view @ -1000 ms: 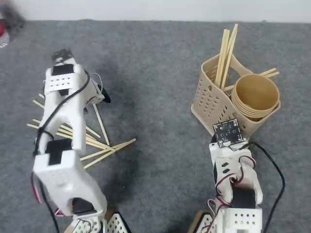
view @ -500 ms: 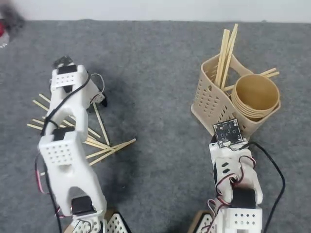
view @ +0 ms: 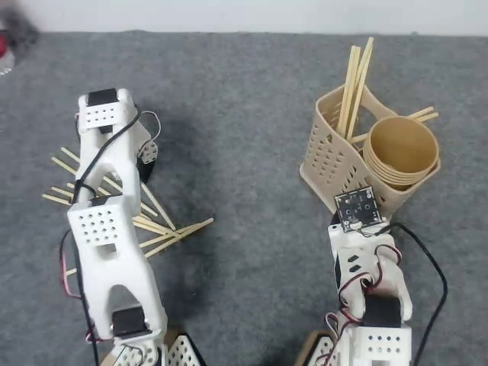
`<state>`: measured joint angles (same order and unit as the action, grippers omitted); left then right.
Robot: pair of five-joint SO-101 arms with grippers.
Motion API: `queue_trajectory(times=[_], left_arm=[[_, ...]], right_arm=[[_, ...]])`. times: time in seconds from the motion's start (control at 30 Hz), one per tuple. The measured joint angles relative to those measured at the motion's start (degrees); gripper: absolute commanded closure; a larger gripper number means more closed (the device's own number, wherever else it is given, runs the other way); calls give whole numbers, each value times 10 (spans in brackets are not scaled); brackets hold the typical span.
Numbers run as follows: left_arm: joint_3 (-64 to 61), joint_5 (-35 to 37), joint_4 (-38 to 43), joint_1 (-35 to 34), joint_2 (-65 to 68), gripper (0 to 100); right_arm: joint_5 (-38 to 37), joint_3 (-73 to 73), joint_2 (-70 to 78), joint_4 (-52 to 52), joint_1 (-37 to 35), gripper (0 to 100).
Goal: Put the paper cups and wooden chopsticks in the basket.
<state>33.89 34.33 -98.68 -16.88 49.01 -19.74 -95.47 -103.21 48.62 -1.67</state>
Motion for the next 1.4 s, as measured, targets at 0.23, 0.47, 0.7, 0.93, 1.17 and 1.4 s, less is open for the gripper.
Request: queue_trajectory(times=[0.23,0.47,0.7,0.93,1.17,1.4], left_arm=[[18,0,-1,31,-41,987],[18,0,-1,182,-285,987],[22,0,156,340,-491,987],[24,-33,297,436,-513,987],[-113,-200,486,535,-515,987],[-309,-265,689,536,-514,978]], right_arm=[[0,0,0,0,0,991],[0,0,0,0,0,991],[0,0,0,0,0,991],[0,0,0,0,0,991],[0,0,0,0,0,991],[0,0,0,0,0,991]])
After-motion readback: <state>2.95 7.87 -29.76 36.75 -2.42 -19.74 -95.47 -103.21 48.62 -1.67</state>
